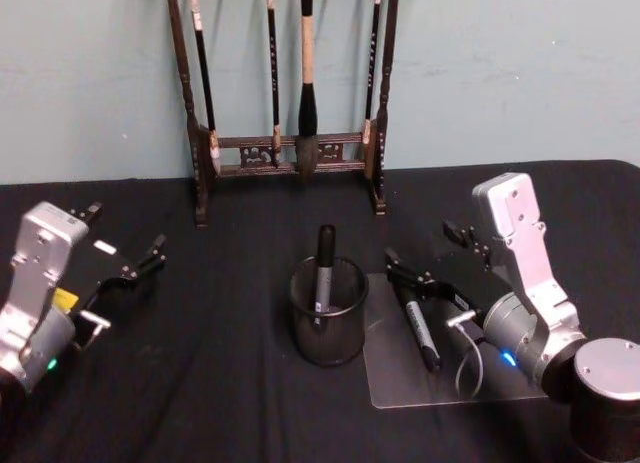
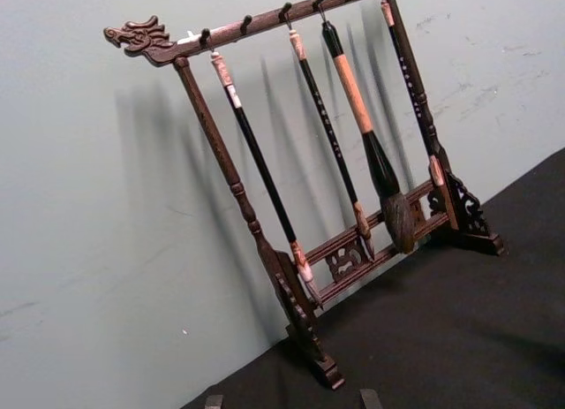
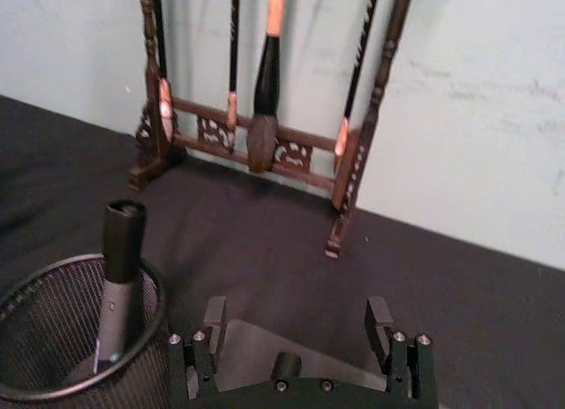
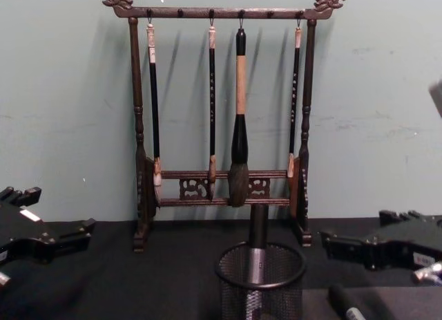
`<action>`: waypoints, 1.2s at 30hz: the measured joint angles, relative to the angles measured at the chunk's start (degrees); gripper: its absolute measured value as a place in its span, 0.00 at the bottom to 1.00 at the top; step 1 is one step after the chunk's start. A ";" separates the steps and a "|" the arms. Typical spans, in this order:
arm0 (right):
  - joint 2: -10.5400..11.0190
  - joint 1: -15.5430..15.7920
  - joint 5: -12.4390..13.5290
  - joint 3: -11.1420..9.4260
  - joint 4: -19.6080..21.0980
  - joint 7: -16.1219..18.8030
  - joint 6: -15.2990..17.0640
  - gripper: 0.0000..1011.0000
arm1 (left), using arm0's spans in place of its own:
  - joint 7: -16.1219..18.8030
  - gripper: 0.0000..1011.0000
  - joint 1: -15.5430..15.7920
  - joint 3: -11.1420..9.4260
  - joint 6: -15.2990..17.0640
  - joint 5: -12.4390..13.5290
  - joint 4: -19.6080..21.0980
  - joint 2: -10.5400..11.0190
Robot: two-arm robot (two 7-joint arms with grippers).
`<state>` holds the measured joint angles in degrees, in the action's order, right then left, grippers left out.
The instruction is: Pick up the water-based marker from the table and place it into the pen holder.
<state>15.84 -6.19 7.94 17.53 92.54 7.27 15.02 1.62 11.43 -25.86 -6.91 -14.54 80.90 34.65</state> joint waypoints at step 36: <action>-5.98 1.40 -4.98 -2.53 -3.93 0.32 7.80 0.99 | 0.00 0.99 0.00 0.00 0.00 0.00 0.00 0.00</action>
<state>9.87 -4.79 2.97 15.00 88.60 7.59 22.83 1.62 11.43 -25.86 -6.91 -14.55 80.90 34.64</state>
